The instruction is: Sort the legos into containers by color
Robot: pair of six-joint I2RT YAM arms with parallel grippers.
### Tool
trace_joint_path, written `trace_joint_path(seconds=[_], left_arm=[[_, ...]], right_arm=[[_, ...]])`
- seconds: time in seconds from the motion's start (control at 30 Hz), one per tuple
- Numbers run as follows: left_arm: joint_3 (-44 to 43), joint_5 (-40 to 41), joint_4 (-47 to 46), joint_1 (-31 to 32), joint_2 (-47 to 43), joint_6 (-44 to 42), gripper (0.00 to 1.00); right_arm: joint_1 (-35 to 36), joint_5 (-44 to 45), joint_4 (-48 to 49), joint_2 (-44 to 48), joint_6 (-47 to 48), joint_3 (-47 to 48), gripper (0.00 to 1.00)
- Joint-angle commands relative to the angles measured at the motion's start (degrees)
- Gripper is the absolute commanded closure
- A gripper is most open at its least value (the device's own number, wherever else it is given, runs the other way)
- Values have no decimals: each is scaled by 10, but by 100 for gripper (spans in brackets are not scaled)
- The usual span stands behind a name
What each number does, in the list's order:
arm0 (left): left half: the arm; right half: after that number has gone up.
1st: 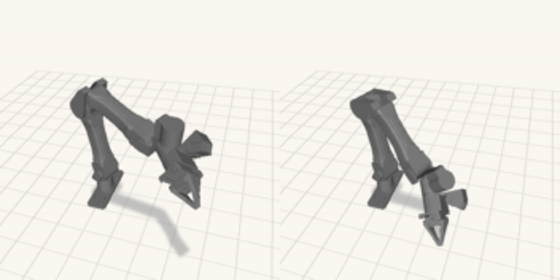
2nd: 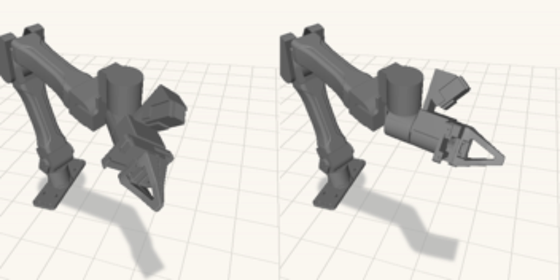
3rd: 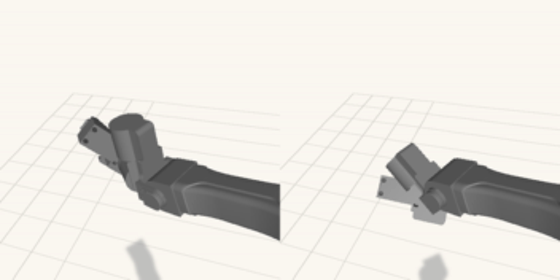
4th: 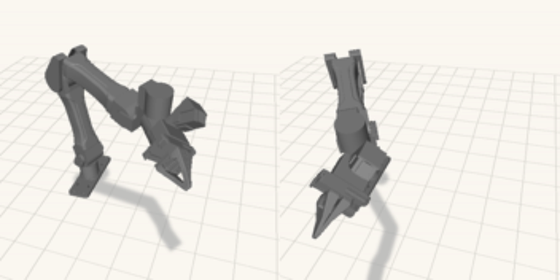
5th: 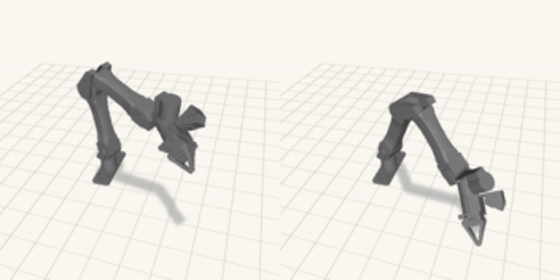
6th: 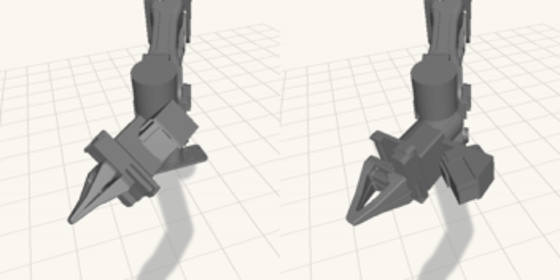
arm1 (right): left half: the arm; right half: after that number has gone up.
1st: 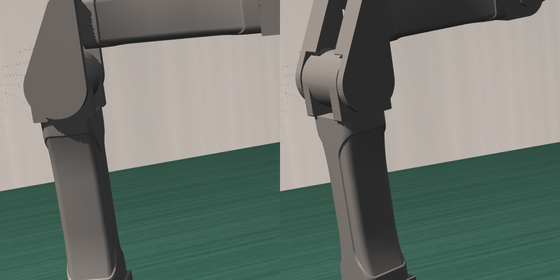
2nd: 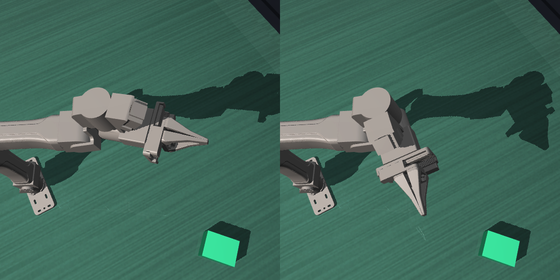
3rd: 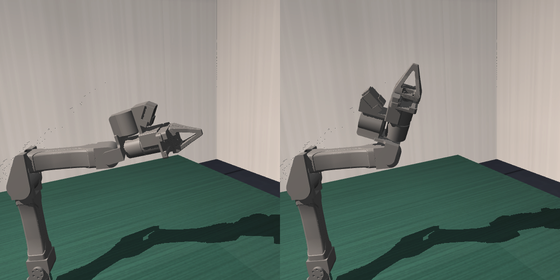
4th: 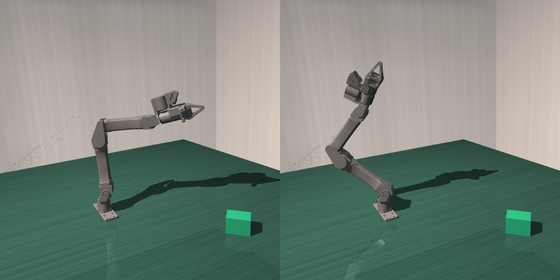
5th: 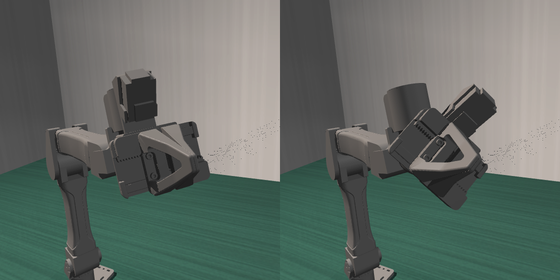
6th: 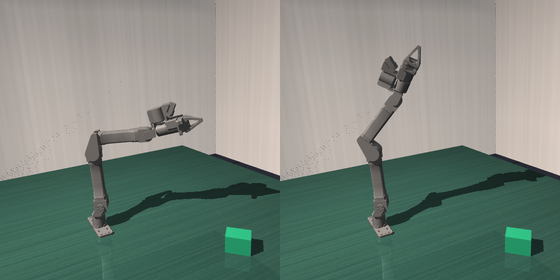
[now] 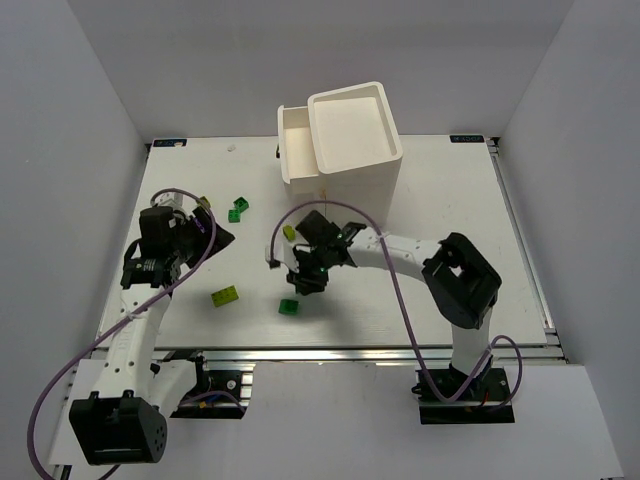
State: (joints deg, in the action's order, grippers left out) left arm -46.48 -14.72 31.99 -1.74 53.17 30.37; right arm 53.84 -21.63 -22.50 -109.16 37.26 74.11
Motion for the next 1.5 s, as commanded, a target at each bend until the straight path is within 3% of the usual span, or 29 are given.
trace_joint_path(seconds=[0.0,0.13,0.27,0.33,0.57,0.8,0.87,0.9,1.0,1.1,1.27,1.47], left_arm=[[-7,-36,30,3,9,61,24],[-17,-54,48,9,39,115,17],[-21,-57,52,9,46,206,12],[-28,-58,60,9,51,234,10],[-52,-58,108,9,67,322,9],[-24,-70,115,9,54,363,8],[-18,-73,119,14,55,363,8],[-16,-78,120,14,57,362,8],[-17,-88,124,26,70,359,8],[-19,-93,128,42,85,356,8],[-37,-95,136,78,130,357,10],[-77,-75,188,131,180,366,10]], right_arm=[[-21,-60,-36,76,-41,132,100],[-51,-19,-7,70,-141,247,100],[-75,131,-18,9,-293,387,100],[-85,171,-28,-26,-321,459,100],[-105,301,105,-52,-323,455,100],[-124,302,107,-91,-326,477,100],[-125,301,114,-89,-326,464,83],[-125,302,116,-90,-326,463,68],[-129,295,115,-89,-327,467,49],[-136,263,115,-76,-323,472,38],[-146,182,106,-51,-326,479,33],[-159,147,111,-33,-319,477,36]])
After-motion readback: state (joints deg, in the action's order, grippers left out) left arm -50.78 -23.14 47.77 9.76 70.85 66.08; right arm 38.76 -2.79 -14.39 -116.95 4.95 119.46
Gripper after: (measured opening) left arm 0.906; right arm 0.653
